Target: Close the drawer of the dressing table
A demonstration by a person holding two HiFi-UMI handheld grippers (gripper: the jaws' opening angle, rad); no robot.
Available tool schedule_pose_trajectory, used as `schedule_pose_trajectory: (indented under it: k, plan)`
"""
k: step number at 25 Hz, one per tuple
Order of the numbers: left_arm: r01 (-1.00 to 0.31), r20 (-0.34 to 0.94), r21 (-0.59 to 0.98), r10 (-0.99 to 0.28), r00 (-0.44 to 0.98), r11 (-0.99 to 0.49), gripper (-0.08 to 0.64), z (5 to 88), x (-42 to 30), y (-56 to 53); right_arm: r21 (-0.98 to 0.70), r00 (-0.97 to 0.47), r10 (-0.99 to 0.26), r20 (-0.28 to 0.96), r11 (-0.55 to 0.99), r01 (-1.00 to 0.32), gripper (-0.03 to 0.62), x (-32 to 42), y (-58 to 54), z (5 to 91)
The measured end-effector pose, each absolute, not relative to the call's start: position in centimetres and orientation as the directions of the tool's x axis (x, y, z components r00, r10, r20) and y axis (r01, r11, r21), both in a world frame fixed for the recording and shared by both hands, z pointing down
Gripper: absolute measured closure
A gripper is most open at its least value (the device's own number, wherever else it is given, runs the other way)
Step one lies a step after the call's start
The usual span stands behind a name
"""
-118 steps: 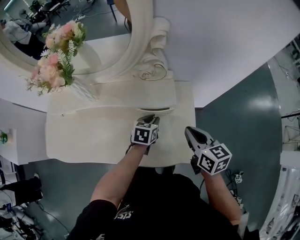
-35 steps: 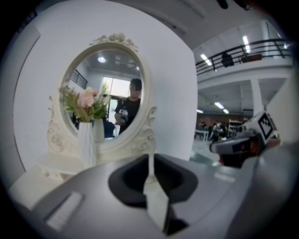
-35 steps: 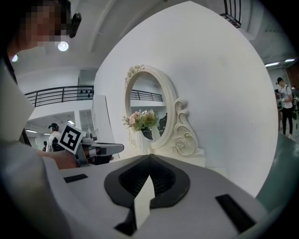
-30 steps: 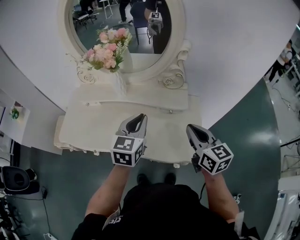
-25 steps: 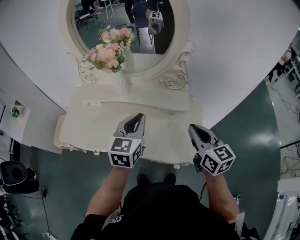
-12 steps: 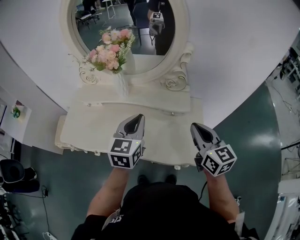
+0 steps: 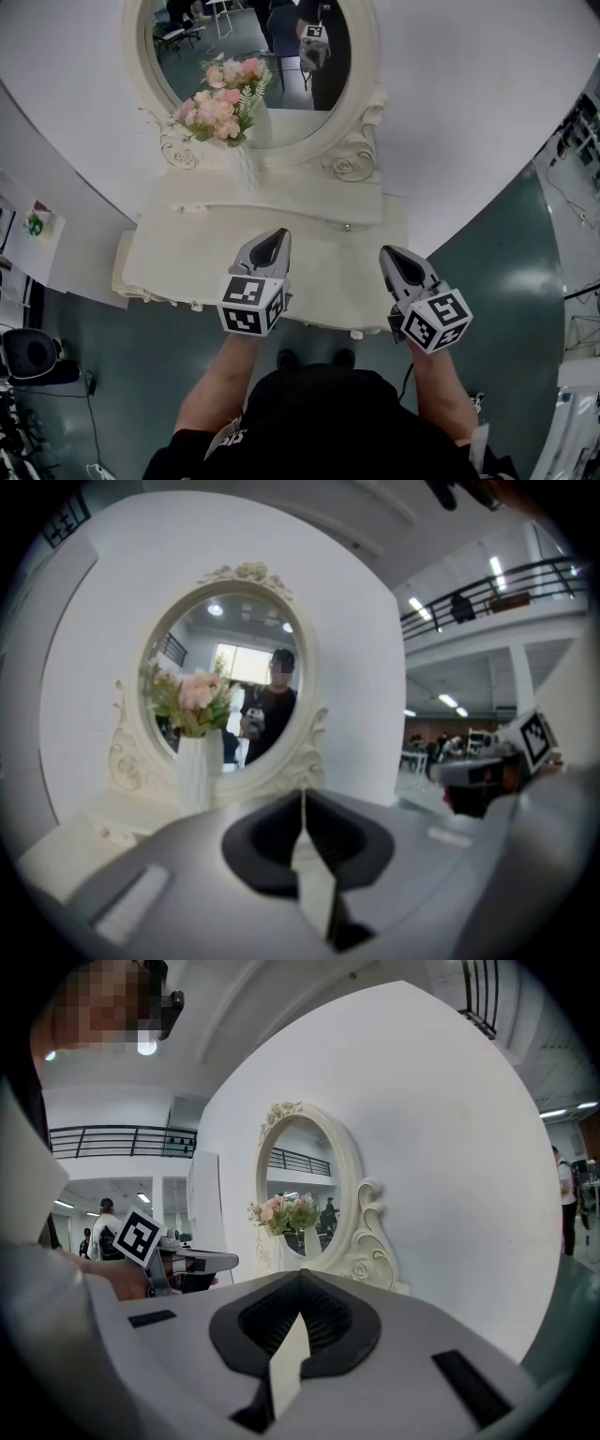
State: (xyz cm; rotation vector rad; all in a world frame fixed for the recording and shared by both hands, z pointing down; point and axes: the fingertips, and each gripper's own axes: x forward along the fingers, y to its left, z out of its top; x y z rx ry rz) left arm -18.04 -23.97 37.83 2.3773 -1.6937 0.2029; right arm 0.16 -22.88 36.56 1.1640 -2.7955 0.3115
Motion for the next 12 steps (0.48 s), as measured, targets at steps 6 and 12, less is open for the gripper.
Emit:
schedule_pose_trajectory:
  k: [6,12]
  plan:
    - [-0.944,0.238,0.100,-0.913,0.330,-0.315,0.545,38.07,-18.12,-23.87,-0.151,-0.706,-0.688,0.169,0.689,-0.709,0.601,-0.03,-22.82,36.68]
    - [-0.943,0.236,0.100,-0.913,0.333,-0.318,0.545,38.04,-17.89,-23.73,-0.154,-0.704,-0.689,0.170,0.687,-0.710,0.601,0.10,-22.79,36.71]
